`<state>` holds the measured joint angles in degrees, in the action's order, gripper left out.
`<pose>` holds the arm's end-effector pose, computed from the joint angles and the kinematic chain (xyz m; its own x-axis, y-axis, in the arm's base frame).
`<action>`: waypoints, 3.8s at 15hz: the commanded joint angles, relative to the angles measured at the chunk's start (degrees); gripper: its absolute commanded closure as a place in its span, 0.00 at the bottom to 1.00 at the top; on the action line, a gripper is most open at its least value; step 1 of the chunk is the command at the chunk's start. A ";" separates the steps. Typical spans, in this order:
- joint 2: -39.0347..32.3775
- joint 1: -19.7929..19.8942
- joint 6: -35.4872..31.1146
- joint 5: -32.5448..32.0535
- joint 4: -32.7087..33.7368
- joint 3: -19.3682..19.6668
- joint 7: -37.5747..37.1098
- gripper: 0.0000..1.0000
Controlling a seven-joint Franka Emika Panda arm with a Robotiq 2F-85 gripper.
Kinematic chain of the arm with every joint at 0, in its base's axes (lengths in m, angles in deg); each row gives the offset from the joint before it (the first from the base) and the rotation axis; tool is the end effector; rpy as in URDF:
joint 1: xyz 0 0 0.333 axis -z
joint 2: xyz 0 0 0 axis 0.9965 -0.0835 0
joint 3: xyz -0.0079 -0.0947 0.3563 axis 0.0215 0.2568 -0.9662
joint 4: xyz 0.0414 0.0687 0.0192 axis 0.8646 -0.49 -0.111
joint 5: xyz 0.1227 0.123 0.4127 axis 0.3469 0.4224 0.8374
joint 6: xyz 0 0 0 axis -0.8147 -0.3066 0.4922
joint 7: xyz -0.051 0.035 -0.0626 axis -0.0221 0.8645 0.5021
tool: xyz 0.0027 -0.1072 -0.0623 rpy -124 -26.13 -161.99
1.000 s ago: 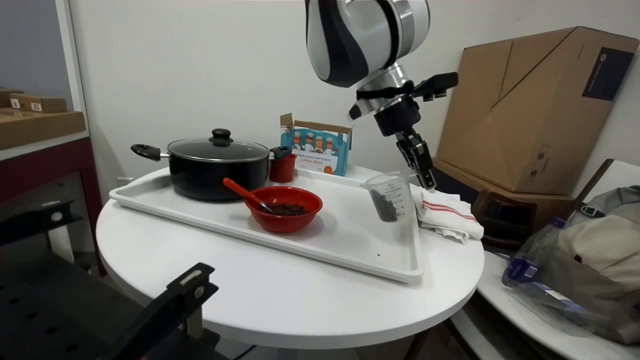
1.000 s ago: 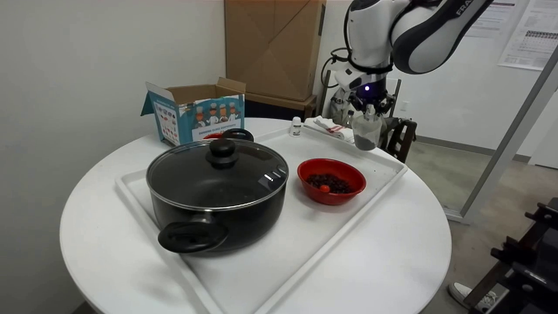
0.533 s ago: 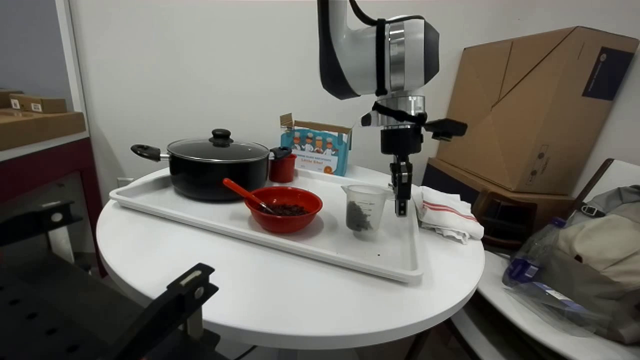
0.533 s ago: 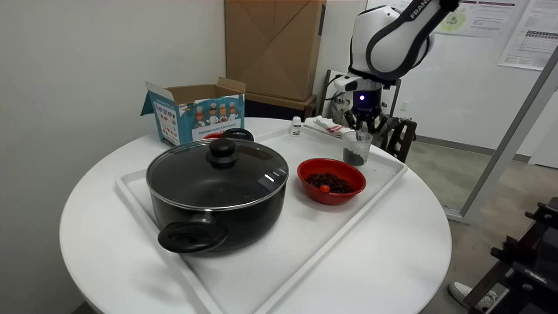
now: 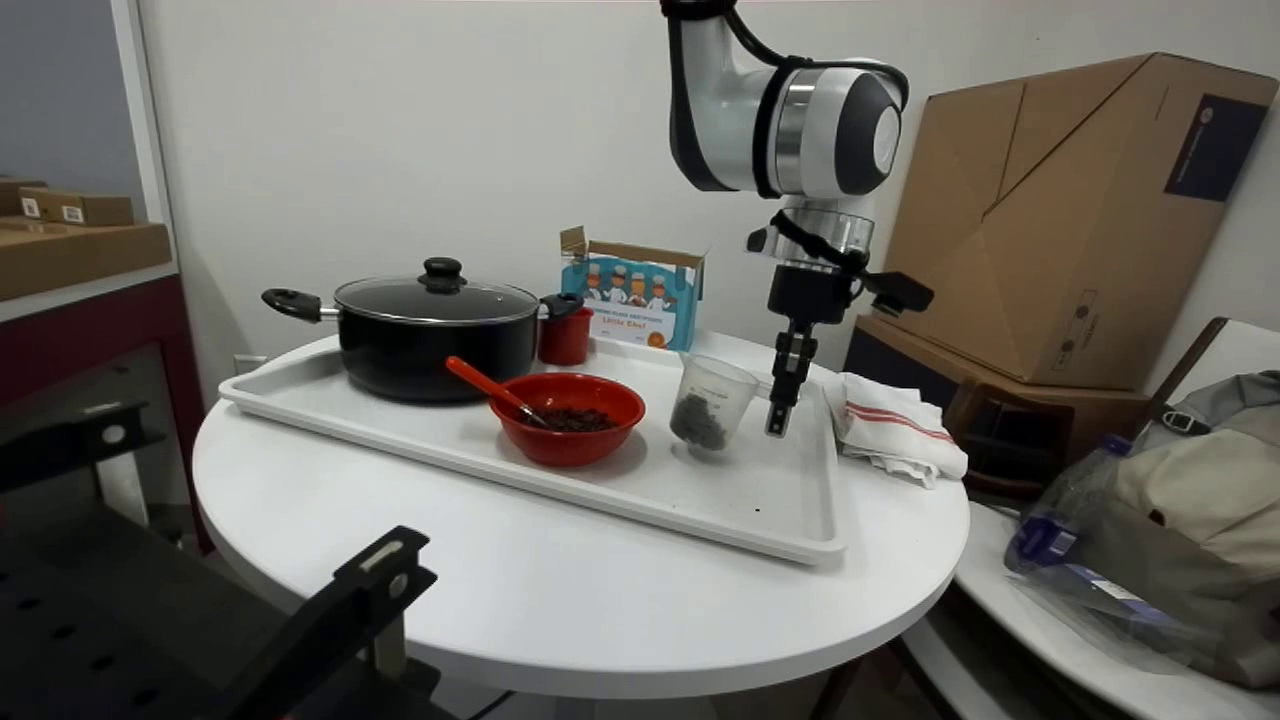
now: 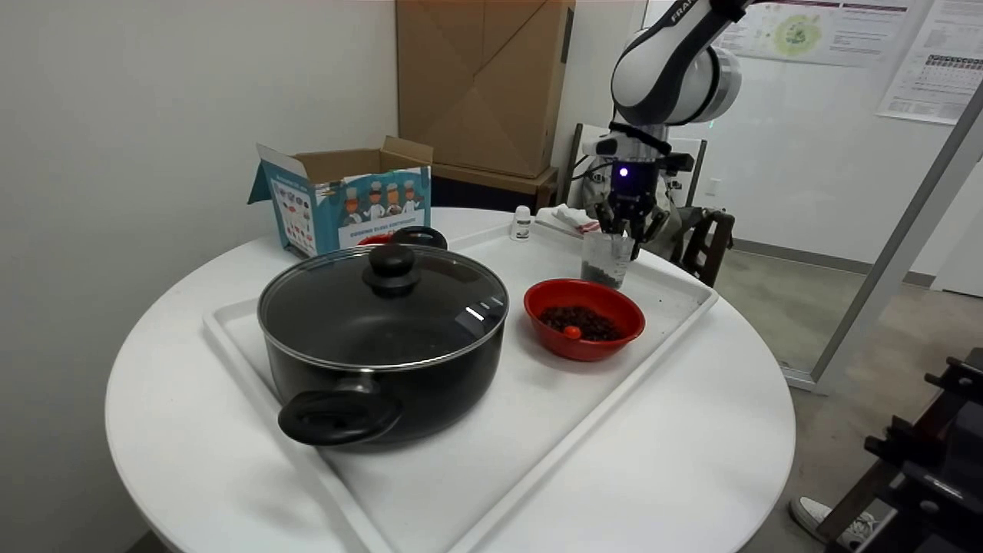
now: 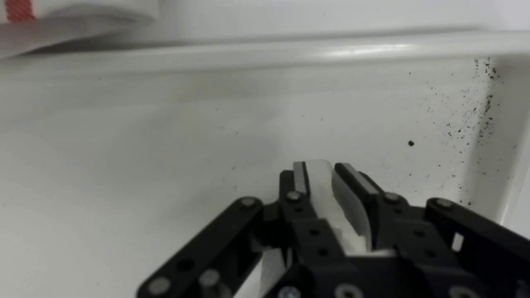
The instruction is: Pour some of the contents of the jug into the bowl
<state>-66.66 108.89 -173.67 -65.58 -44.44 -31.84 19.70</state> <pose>0.7092 -0.2365 0.0676 -0.1055 0.9942 -0.0185 0.9855 0.1021 -0.1352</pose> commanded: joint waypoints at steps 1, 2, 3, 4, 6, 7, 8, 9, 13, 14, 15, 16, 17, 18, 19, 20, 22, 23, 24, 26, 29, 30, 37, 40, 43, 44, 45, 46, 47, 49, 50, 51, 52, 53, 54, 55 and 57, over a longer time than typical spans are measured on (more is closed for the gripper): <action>-1.66 -3.36 2.32 1.44 4.60 3.96 0.14 0.94; -1.93 -4.36 2.18 0.66 5.18 5.19 -0.64 0.94; -2.18 -5.25 1.93 0.07 5.60 6.34 -1.32 0.94; -2.52 -6.30 1.54 -0.62 5.90 7.55 -2.16 0.94; -3.16 -8.12 0.82 -1.77 6.13 9.50 -3.59 0.94; -3.55 -8.91 0.52 -2.29 6.22 10.25 -4.10 0.94; -4.01 -9.83 -0.16 -2.94 6.19 11.11 -5.26 0.94; -4.52 -10.50 -0.45 -3.47 6.33 11.64 -6.06 0.94; -5.64 -11.96 -0.56 -5.05 6.82 12.61 -8.45 0.51; -5.59 -12.06 -0.55 -5.24 6.82 12.61 -8.53 0.50; -5.64 -12.17 -0.54 -5.52 6.85 12.63 -8.86 0.46; -5.73 -12.20 -0.60 -5.75 6.74 12.60 -9.14 0.37; -5.71 -12.13 -0.63 -5.91 6.58 12.47 -9.20 0.31; -5.65 -12.07 -0.58 -6.06 6.44 12.36 -9.08 0.24; -5.48 -11.96 -0.63 -6.10 6.24 12.21 -8.87 0.16; -5.22 -11.79 -0.60 -5.97 6.02 11.98 -8.61 0.09; -4.05 -11.39 0.47 -5.24 5.36 11.38 -8.15 0.00; -3.28 -11.35 1.20 -4.93 4.98 11.23 -8.21 0.00; -2.36 -11.38 1.87 -4.75 4.49 11.17 -8.28 0.00; 0.13 -11.68 2.53 -4.85 2.92 11.40 -8.87 0.00; 4.35 -11.86 2.84 -5.09 0.20 11.49 -9.19 0.00; 6.07 -11.65 3.47 -4.94 -0.85 11.09 -8.39 0.00; 19.12 -13.08 9.07 -0.29 -9.75 9.72 -17.51 0.00; 24.47 -14.32 8.76 2.48 -14.05 9.03 -26.80 0.00; 29.46 -15.99 7.26 3.38 -18.40 8.62 -37.13 0.00; 31.12 -16.53 6.89 3.66 -19.82 8.39 -40.55 0.00; 32.92 -16.83 6.87 4.49 -21.21 7.91 -43.57 0.00; 34.59 -17.17 6.67 5.22 -22.58 7.51 -46.68 0.00; 36.36 -17.63 6.31 5.86 -23.97 7.12 -49.78 0.00; 39.98 -18.41 4.98 7.37 -26.84 6.35 -55.52 0.00; 42.01 -18.76 4.04 8.08 -28.52 6.02 -58.26 0.00; 44.04 -19.30 3.10 8.09 -30.24 5.91 -61.38 0.00; 45.73 -19.62 2.51 8.29 -31.68 5.69 -63.39 0.00; 47.56 -19.98 1.88 8.26 -33.23 5.53 -65.52 0.00; 49.38 -20.23 1.27 8.56 -34.75 5.40 -67.05 0.00; 51.00 -20.51 0.62 8.74 -36.15 5.35 -68.40 0.00; 53.80 -20.99 -0.69 9.63 -38.65 5.44 -69.91 0.00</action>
<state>-18.74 88.69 -171.60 -58.18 -77.26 -26.60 -47.64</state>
